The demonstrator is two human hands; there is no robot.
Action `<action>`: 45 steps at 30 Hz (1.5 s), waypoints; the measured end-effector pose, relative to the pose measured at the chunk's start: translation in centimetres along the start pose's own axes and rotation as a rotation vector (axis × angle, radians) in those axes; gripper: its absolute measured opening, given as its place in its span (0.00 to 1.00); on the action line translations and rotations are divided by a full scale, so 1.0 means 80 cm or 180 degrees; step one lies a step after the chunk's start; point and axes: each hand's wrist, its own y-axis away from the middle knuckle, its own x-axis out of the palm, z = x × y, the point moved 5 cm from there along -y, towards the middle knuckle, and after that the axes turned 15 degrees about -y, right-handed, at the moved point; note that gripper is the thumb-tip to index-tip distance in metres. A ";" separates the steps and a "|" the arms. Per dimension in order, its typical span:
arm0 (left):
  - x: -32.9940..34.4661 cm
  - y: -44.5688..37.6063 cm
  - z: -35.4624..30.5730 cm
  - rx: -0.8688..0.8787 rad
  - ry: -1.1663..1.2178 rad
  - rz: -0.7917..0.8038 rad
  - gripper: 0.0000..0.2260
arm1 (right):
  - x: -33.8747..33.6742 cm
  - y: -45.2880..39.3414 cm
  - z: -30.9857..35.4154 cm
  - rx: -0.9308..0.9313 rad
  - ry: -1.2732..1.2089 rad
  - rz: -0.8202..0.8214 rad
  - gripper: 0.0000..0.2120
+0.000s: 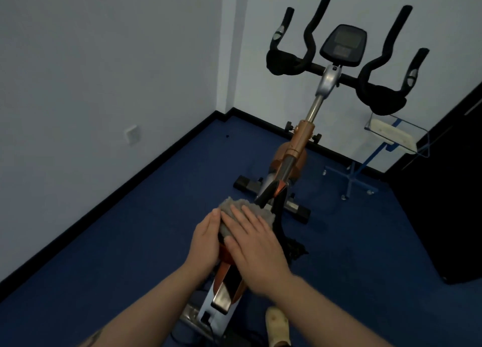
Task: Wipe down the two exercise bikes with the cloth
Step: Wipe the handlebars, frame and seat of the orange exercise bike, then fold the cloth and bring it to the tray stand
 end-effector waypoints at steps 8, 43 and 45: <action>-0.007 -0.010 -0.020 -0.0090 -0.0218 0.0572 0.20 | -0.029 -0.038 -0.032 0.0128 -0.1026 -0.0229 0.20; 0.445 0.062 -0.227 0.1360 -0.1702 0.1454 0.09 | -0.385 0.357 -0.263 0.1186 -0.2365 -0.2033 0.03; 0.483 0.076 -0.230 0.1358 -0.1471 0.1356 0.04 | -0.399 0.388 -0.289 0.1280 -0.2231 -0.2093 0.04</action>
